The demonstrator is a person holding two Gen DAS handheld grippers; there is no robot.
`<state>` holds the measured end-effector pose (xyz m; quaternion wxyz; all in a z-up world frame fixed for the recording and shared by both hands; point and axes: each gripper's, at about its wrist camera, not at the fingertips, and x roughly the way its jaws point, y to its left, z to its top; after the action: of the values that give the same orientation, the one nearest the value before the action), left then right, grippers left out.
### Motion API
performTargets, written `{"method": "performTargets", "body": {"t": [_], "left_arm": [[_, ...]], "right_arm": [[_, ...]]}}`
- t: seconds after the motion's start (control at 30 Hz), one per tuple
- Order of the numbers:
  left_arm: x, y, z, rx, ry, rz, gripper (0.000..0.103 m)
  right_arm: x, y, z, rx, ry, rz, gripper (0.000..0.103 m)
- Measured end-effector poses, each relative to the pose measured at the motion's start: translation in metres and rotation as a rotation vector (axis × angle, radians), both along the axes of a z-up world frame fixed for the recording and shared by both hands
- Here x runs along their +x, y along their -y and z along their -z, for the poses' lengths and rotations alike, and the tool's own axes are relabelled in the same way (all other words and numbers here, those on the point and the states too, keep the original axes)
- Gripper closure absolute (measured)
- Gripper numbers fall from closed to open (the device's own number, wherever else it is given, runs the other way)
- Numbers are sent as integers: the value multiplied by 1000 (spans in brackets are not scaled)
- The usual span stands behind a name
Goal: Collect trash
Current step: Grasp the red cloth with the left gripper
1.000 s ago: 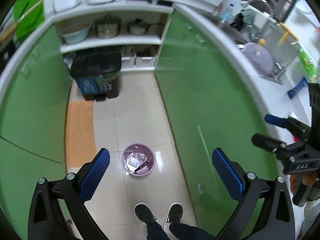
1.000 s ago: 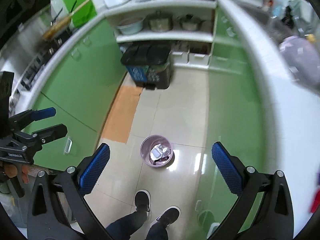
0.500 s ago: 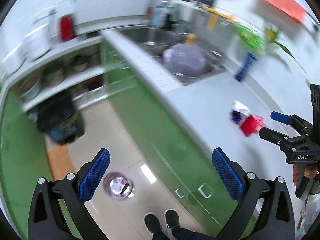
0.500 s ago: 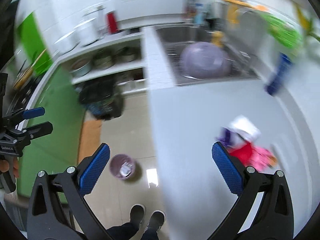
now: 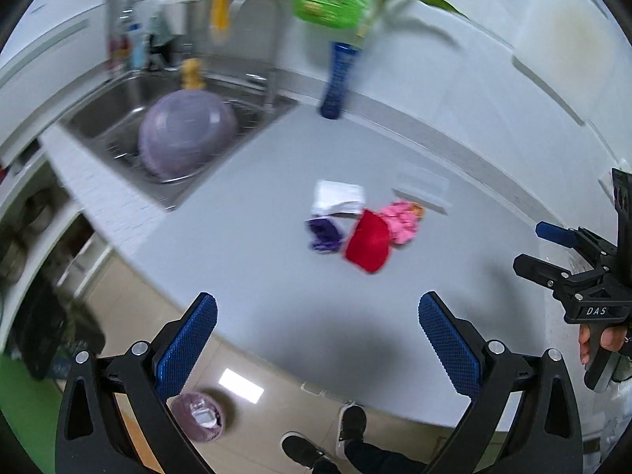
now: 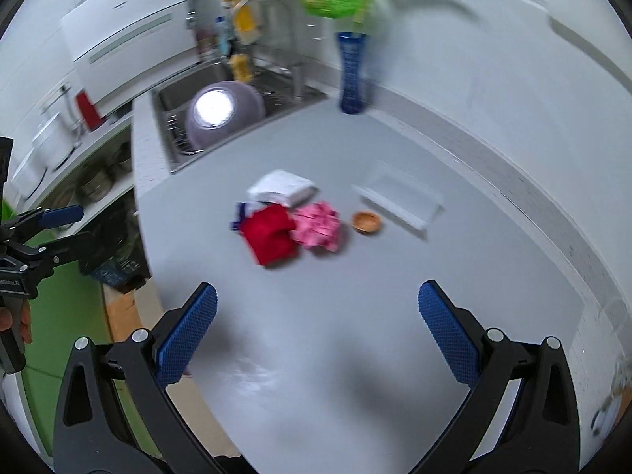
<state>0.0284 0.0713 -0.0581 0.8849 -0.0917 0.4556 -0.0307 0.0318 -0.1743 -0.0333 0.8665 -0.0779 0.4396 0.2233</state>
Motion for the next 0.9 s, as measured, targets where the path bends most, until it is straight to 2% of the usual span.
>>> {"method": "performTargets", "body": {"t": [0.17, 0.33, 0.7, 0.73, 0.8, 0.9], "left_arm": [[38, 34, 19, -32, -41, 69, 5], [71, 56, 47, -44, -97, 91, 5], [116, 64, 97, -94, -172, 57, 6], [118, 63, 99, -100, -175, 53, 9], [122, 62, 103, -101, -185, 47, 32], [124, 61, 106, -104, -195, 42, 46]], "right_arm": [[14, 22, 8, 1, -18, 35, 3], [33, 40, 17, 7, -39, 44, 3], [79, 51, 43, 5, -96, 17, 3], [81, 50, 46, 4, -101, 14, 3], [85, 51, 49, 4, -109, 10, 3], [89, 50, 54, 5, -118, 2, 3]]}}
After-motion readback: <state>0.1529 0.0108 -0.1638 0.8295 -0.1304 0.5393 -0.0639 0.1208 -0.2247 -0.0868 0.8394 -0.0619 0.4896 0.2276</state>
